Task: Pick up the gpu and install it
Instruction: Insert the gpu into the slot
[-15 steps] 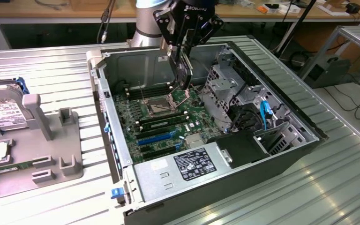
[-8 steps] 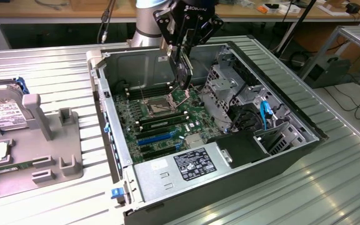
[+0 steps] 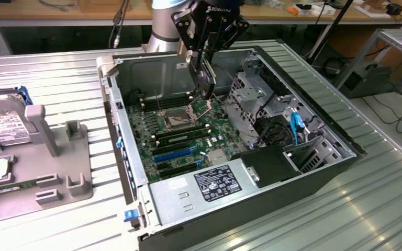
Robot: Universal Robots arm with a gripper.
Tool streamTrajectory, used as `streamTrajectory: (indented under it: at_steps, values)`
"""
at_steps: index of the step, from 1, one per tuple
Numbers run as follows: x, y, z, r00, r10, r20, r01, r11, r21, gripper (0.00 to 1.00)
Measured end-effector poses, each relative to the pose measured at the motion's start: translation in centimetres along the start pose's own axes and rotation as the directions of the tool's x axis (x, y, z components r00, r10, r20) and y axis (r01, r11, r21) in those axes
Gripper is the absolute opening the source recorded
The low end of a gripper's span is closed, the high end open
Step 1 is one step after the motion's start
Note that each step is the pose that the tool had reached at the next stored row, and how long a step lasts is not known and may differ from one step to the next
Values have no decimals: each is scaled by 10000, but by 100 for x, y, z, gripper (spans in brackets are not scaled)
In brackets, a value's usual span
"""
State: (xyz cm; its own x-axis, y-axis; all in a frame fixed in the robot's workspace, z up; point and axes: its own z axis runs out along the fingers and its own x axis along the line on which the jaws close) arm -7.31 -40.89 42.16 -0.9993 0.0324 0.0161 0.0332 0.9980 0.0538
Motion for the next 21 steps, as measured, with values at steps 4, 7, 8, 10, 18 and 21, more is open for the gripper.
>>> streamTrajectory:
  at_steps: [4,7,8,10,18,21]
  values:
    - [0,0,0,9999,-152,-8,152,9999,2,27]
    - [0,0,0,9994,-347,-19,347,9994,5,27]
    - [0,0,0,9993,-376,-20,376,9993,6,27]
    - [0,0,0,9989,-471,-25,471,9989,7,27]
    - [0,0,0,9966,-827,-45,827,9966,12,27]
    - [0,0,0,9955,-942,-51,942,9956,13,27]
